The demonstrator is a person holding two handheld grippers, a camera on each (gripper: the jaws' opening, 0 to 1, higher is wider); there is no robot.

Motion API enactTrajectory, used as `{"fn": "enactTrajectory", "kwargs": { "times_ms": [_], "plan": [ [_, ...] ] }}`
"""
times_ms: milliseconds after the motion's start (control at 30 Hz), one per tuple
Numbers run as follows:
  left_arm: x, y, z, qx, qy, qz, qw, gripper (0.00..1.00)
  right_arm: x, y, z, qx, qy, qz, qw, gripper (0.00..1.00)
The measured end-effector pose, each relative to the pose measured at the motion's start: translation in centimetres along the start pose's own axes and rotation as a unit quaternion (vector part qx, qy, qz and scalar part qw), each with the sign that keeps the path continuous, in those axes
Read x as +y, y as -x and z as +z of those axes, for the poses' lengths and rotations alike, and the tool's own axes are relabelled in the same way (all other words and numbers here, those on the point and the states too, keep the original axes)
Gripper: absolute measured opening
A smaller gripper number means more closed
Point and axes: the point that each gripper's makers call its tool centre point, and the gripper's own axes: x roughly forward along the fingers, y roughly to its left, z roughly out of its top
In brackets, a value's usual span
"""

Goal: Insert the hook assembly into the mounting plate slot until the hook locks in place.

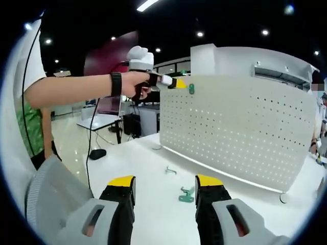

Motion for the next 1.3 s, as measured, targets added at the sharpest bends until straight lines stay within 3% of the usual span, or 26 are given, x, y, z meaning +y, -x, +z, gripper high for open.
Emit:
{"fn": "enactTrajectory", "kwargs": {
  "times_ms": [233,633,1300],
  "plan": [
    [-1.6,2.4,-2.0,0.012,0.012,-0.03,0.9994,0.35,0.7,0.0,0.6,-0.003,0.004,-0.006,1.0,0.47],
    [-4.4,6.3,-3.7,0.013,0.011,-0.089,0.9959,0.4,1.7,-0.5,1.2,-0.002,0.005,-0.02,0.9998,0.47],
    [-6.0,10.6,-6.4,0.015,0.018,-0.154,0.9878,0.47,2.9,-2.2,0.5,0.023,0.002,-0.032,0.9992,0.45]
  ]
}}
